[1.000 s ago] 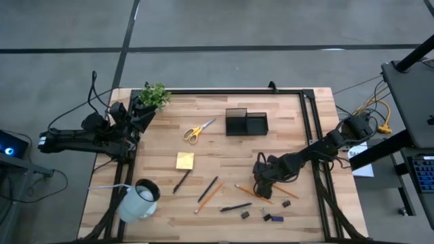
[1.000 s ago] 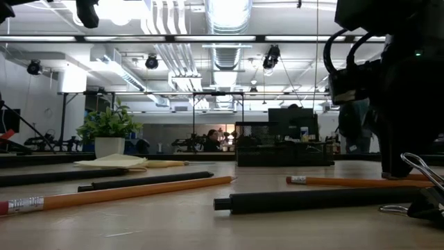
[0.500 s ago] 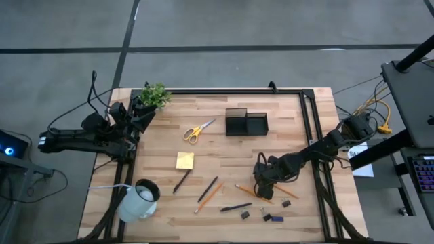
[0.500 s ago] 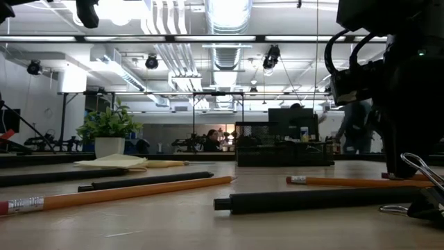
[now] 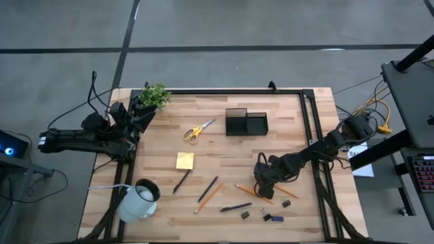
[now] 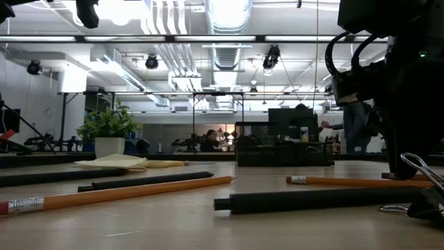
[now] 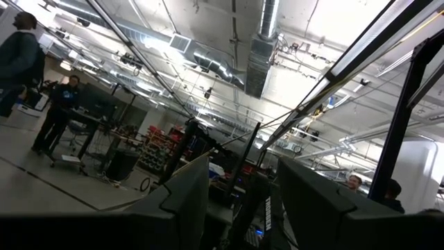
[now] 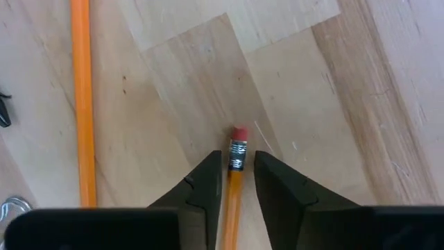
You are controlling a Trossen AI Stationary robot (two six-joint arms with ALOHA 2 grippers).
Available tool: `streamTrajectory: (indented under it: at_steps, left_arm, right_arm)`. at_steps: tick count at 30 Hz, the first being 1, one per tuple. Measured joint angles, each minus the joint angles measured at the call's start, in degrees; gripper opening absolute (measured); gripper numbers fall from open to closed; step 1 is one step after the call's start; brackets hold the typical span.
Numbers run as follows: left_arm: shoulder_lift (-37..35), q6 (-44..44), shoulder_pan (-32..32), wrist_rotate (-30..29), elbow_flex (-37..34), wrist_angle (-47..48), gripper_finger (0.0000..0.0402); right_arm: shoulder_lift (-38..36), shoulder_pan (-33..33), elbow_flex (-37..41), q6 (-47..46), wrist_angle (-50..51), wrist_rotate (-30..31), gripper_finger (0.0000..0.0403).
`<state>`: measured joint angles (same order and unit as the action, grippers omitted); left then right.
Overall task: Pick and place office supplies into organizer
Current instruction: Put the right pencil into the desk organizer
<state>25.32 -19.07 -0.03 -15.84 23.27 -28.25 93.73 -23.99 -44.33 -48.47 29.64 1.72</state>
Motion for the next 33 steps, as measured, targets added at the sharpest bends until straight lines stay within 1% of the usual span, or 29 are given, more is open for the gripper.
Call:
streamTrajectory:
  at_steps: [10,17,33]
  left_arm:
    - [0.0,0.0,0.0,0.0,0.0,-0.9,0.0157]
    - [0.0,0.0,0.0,0.0,0.0,-0.9,0.0157]
    - [0.0,0.0,0.0,0.0,0.0,-0.9,0.0157]
  right_arm:
    - [0.0,0.0,0.2,0.9,0.2,0.1,0.0045]
    - [0.0,0.0,0.3,1.1,0.2,-0.1,0.0015]
    - [-0.3,0.0,0.1,1.1,0.4,-1.0,0.001]
